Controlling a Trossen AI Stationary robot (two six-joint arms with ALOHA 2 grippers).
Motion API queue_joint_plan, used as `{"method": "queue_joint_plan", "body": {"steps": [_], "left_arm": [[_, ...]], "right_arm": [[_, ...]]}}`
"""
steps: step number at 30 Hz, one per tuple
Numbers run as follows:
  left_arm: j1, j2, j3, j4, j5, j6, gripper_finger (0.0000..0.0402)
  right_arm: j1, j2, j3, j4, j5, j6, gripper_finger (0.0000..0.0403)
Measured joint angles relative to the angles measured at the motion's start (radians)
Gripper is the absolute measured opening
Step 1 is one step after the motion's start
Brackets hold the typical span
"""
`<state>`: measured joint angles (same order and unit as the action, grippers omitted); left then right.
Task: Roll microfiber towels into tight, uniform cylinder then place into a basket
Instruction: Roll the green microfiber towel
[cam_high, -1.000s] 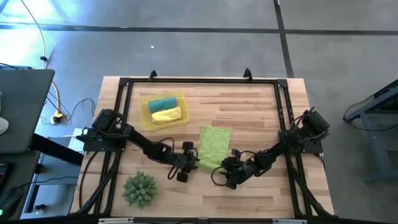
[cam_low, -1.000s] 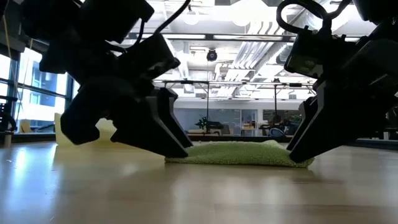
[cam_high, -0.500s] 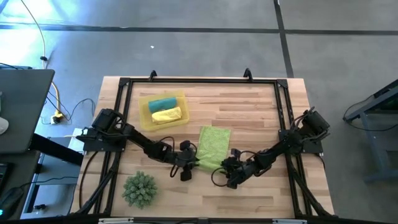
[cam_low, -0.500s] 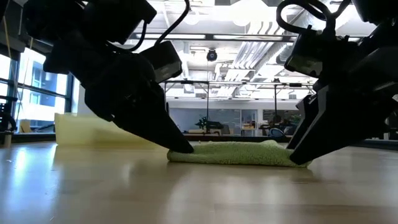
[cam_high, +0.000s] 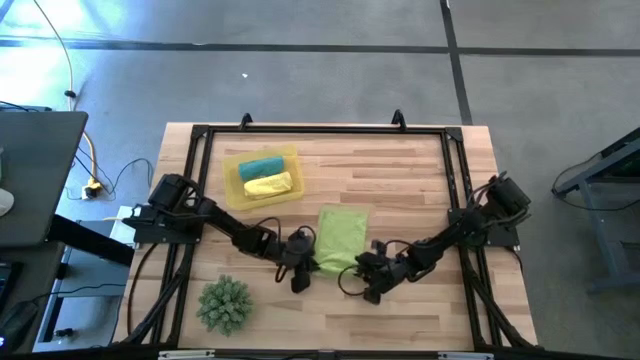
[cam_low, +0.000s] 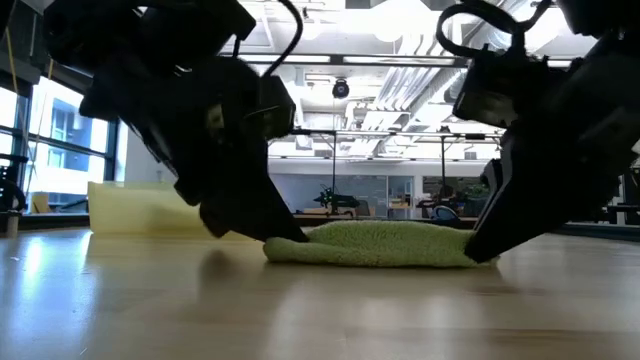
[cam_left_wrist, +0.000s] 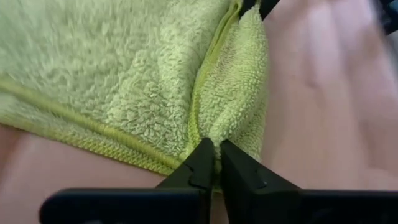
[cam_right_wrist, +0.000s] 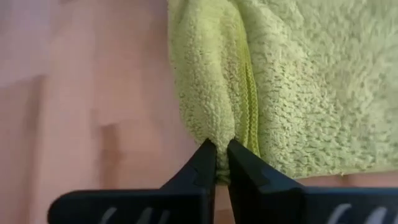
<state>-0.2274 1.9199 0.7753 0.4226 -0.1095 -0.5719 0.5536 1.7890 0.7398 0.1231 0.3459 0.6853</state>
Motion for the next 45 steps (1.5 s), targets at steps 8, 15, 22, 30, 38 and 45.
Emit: {"method": "queue_joint_plan", "body": {"steps": [8, 15, 22, 30, 38, 45], "left_arm": [[0.021, -0.017, -0.002, 0.047, 0.132, -0.254, 0.0007], [0.024, -0.039, -0.002, 0.046, 0.237, -0.406, 0.0002], [0.020, -0.042, 0.000, 0.021, 0.170, -0.496, 0.0003], [-0.008, -0.037, 0.001, -0.016, 0.090, -0.344, 0.0034], [-0.004, -0.068, -0.001, -0.078, 0.016, 0.023, 0.0108], [-0.013, -0.221, -0.001, -0.266, 0.046, 0.243, 0.0128]], "right_arm": [[-0.054, 0.004, -0.002, 0.120, -0.327, 0.161, 0.0004], [-0.076, 0.006, -0.004, 0.180, -0.445, 0.283, 0.0002], [-0.082, 0.001, 0.000, 0.088, -0.374, 0.371, 0.0002], [-0.081, -0.001, 0.002, 0.038, -0.295, 0.354, 0.0002], [-0.082, 0.001, 0.000, 0.037, -0.295, 0.354, 0.0002], [-0.082, 0.001, -0.001, 0.038, -0.298, 0.354, 0.0002]]}}
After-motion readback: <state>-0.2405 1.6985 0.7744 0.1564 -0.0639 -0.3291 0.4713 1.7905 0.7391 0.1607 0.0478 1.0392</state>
